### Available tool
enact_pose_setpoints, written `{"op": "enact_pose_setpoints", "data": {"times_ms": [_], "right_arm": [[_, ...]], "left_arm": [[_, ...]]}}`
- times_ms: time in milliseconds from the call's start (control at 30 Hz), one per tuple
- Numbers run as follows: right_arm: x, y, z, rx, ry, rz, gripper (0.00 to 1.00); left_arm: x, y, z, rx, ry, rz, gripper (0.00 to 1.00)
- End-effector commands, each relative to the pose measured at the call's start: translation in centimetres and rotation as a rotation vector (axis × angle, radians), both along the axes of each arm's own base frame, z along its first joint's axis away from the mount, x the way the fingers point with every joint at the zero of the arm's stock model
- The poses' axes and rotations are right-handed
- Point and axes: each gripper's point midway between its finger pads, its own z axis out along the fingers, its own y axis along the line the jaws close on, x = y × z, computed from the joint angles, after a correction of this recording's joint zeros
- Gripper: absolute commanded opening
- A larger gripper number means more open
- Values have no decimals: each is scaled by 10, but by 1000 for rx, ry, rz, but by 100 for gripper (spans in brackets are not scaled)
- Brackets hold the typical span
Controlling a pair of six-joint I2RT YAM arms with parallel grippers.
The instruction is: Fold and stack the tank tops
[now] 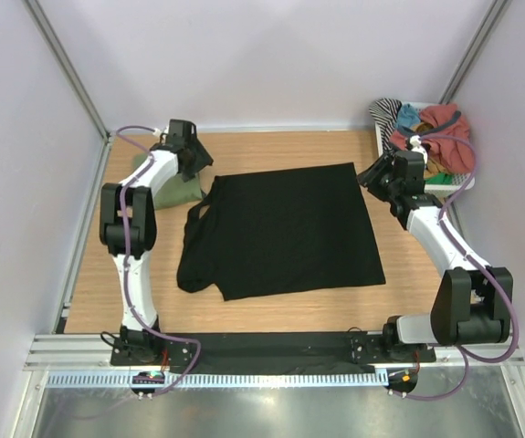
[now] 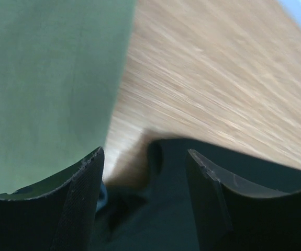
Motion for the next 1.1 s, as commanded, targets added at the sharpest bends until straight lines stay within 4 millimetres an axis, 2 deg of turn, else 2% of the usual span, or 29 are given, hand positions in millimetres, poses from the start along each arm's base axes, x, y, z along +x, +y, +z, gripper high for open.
{"op": "enact_pose_setpoints", "data": {"times_ms": [0, 67, 100, 167, 233, 267, 300, 333, 367, 400, 433, 467, 500, 533, 567, 600, 633, 667, 700, 733, 767, 800, 900, 967, 1000, 1067], "right_arm": [[-8, 0, 7, -24, -25, 23, 46], [-12, 0, 9, -29, -31, 29, 46], [-16, 0, 6, -33, -24, 30, 45], [-21, -2, 1, -37, -2, 23, 45], [-25, -4, -8, -56, 25, 21, 45], [-24, -9, -13, -71, 31, -2, 46], [-20, -15, -20, -96, 54, -27, 46], [-17, -17, -24, -105, 70, -29, 49], [-13, -17, -28, -110, 89, -23, 50], [-2, -17, -16, -108, 70, -25, 51], [6, -16, -31, -110, 114, -21, 53], [13, -16, -32, -110, 123, -20, 53], [28, -19, -20, -123, 102, -35, 53], [36, -21, -33, -133, 140, -41, 53], [41, -24, -38, -150, 165, -47, 53], [55, -29, -25, -174, 144, -66, 53], [62, -30, -25, -184, 152, -64, 53], [66, -31, -45, -197, 209, -61, 53], [79, -32, -36, -201, 191, -65, 53], [85, -34, -41, -208, 203, -75, 53], [89, -33, -57, -210, 241, -69, 53], [100, -33, -52, -211, 226, -68, 53], [116, -33, -67, -225, 255, -67, 54], [128, -33, -66, -243, 246, -73, 56], [132, -32, -79, -250, 270, -71, 57], [138, -30, -87, -262, 288, -63, 57]], "left_arm": [[-8, 10, -41, -15, 138, 5, 64], [-5, 19, -51, -25, 150, 23, 63], [-4, 34, -62, -19, 170, 54, 63], [-3, 61, -66, 8, 199, 121, 59], [-5, 102, -63, -10, 197, 224, 58], [-4, 106, -56, -36, 174, 240, 58], [0, 105, -33, -41, 115, 231, 59], [0, 99, -27, -31, 89, 216, 62], [0, 81, -17, 8, 66, 167, 65], [1, 67, 1, 23, 29, 135, 68], [1, 57, 8, 36, 14, 109, 71], [0, 48, 15, 48, 1, 87, 73], [-2, 34, 22, 82, -13, 53, 75], [-4, 28, 31, 97, -29, 37, 77], [-6, 18, 34, 113, -32, 13, 77], [-9, 15, 35, 133, -32, -3, 77], [-11, 10, 36, 135, -33, -18, 78], [-14, 4, 34, 135, -25, -36, 78], [-16, 1, 30, 129, -14, -52, 78], [-19, -1, 27, 129, -5, -56, 77], [-21, -4, 22, 130, 5, -62, 77], [-25, -5, 16, 130, 22, -68, 76], [-30, -13, 4, 121, 44, -93, 74], [-30, -15, -2, 132, 49, -103, 74], [-29, -16, -3, 129, 40, -106, 74], [-26, -20, -5, 118, 30, -125, 74]]}}
